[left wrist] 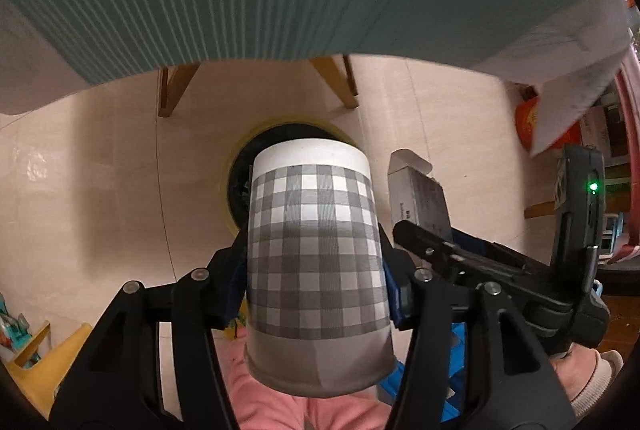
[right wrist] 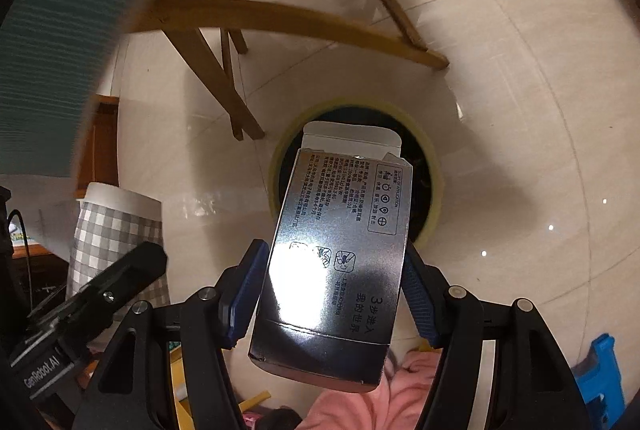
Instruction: Collect trash
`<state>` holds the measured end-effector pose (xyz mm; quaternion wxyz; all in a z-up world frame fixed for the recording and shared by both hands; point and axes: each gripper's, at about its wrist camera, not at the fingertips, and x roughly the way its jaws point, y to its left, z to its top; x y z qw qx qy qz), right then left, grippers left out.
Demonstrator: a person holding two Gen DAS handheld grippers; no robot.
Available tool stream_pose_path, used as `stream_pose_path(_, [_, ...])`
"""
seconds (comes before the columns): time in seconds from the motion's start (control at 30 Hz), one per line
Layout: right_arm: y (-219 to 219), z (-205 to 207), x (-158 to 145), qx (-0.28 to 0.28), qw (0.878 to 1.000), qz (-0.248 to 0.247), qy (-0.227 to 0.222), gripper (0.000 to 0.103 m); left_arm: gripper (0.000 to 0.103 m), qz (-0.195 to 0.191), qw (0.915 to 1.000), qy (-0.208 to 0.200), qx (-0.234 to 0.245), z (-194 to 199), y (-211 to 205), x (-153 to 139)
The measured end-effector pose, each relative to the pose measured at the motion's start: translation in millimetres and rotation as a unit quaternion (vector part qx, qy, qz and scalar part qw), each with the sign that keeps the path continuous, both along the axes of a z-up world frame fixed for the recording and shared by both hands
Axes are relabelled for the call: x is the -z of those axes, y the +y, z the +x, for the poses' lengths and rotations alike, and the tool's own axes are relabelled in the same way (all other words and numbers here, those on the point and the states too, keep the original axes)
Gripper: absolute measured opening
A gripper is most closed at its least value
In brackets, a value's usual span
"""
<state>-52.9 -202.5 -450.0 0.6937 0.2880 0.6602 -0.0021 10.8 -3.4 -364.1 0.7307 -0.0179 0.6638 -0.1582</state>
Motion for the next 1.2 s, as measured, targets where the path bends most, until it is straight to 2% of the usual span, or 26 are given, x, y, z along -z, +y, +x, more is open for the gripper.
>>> stream_pose_path(0.17, [17.2,14.5,40.2,-0.011,1.0,-0.003,-0.008,0.066,0.057,0.002,0.9999,0.012,-0.005,11.3,0.6,47.4])
stream_pose_path(0.3, [20.7,17.8,66.6,-0.009,0.999,-0.036,-0.017,0.07,0.067,0.015,0.9997,0.016,-0.007,16.5,0.5,86.1])
stream_pose_path(0.37, [19.4,18.5,76.6,-0.008,0.999,-0.045,-0.022,0.08,0.076,0.024,0.9996,0.012,-0.011,19.6,1.0,98.2])
stream_pose_path(0.4, [18.3,18.9,81.6,-0.007,0.999,-0.042,-0.023,0.082,0.082,0.031,0.9994,0.008,-0.013,21.6,2.3,103.8])
stream_pose_path(0.57, [17.8,14.7,89.3,-0.013,0.998,-0.056,-0.031,0.082,0.086,0.032,0.9992,-0.003,-0.025,25.4,11.7,123.1])
stream_pose_path(0.67, [16.0,13.2,90.3,-0.015,0.998,-0.059,-0.033,0.082,0.086,0.032,0.9988,-0.013,-0.034,24.5,14.2,128.2])
stream_pose_path(0.83, [17.0,11.7,83.7,-0.022,0.996,-0.066,-0.048,0.082,0.086,0.032,0.9981,-0.034,-0.042,15.8,15.4,120.8])
stream_pose_path(1.03, [19.2,8.8,52.7,-0.024,0.994,-0.081,-0.07,0.082,0.086,0.034,0.9968,-0.053,-0.048,9.0,18.5,105.4])
stream_pose_path(1.2, [20.2,2.9,9.9,-0.023,0.992,-0.09,-0.087,0.082,0.086,0.028,0.9964,-0.059,-0.054,3.1,25.2,78.5])
